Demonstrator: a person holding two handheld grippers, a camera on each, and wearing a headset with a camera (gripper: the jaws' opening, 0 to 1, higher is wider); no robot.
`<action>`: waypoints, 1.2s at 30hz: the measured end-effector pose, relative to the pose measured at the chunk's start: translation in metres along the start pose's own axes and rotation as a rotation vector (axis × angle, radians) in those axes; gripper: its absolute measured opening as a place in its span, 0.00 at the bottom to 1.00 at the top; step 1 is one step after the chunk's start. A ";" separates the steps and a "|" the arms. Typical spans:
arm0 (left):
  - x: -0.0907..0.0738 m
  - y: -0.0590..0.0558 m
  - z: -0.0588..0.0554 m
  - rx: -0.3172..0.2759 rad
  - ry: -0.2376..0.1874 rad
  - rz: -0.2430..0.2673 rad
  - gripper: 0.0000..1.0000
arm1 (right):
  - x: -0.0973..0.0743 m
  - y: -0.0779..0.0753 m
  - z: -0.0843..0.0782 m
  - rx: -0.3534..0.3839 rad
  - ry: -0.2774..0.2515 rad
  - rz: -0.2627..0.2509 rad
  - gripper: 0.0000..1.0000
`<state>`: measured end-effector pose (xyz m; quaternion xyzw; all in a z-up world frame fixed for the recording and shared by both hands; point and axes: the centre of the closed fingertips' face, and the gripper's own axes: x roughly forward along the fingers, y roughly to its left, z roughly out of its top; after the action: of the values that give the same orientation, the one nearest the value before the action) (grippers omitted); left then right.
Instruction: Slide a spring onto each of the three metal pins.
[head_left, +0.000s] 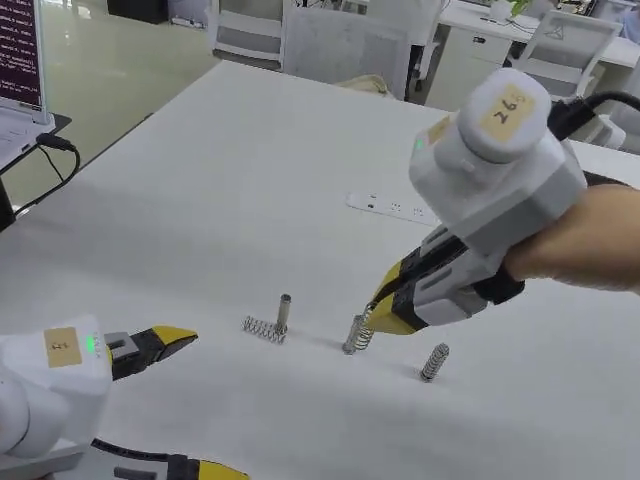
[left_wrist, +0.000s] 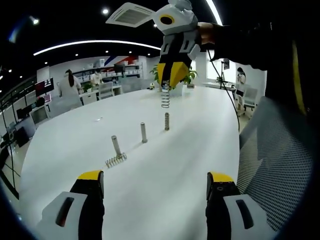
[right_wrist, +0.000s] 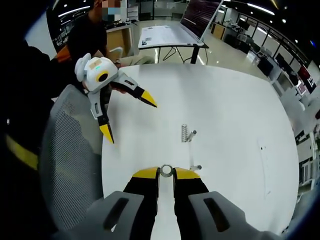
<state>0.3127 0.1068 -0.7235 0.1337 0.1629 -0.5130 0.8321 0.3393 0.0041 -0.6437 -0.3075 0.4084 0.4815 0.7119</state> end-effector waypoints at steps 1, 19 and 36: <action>0.000 0.000 0.000 -0.002 0.000 -0.001 0.82 | 0.000 -0.002 0.000 0.003 0.001 -0.003 0.08; -0.001 0.002 0.003 -0.007 -0.003 0.006 0.80 | 0.020 -0.051 -0.005 0.052 0.010 -0.070 0.08; -0.002 0.003 0.003 -0.015 -0.002 0.008 0.78 | 0.045 -0.065 -0.018 0.100 0.027 -0.062 0.08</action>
<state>0.3149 0.1085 -0.7194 0.1277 0.1655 -0.5084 0.8354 0.4042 -0.0139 -0.6890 -0.2905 0.4320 0.4340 0.7353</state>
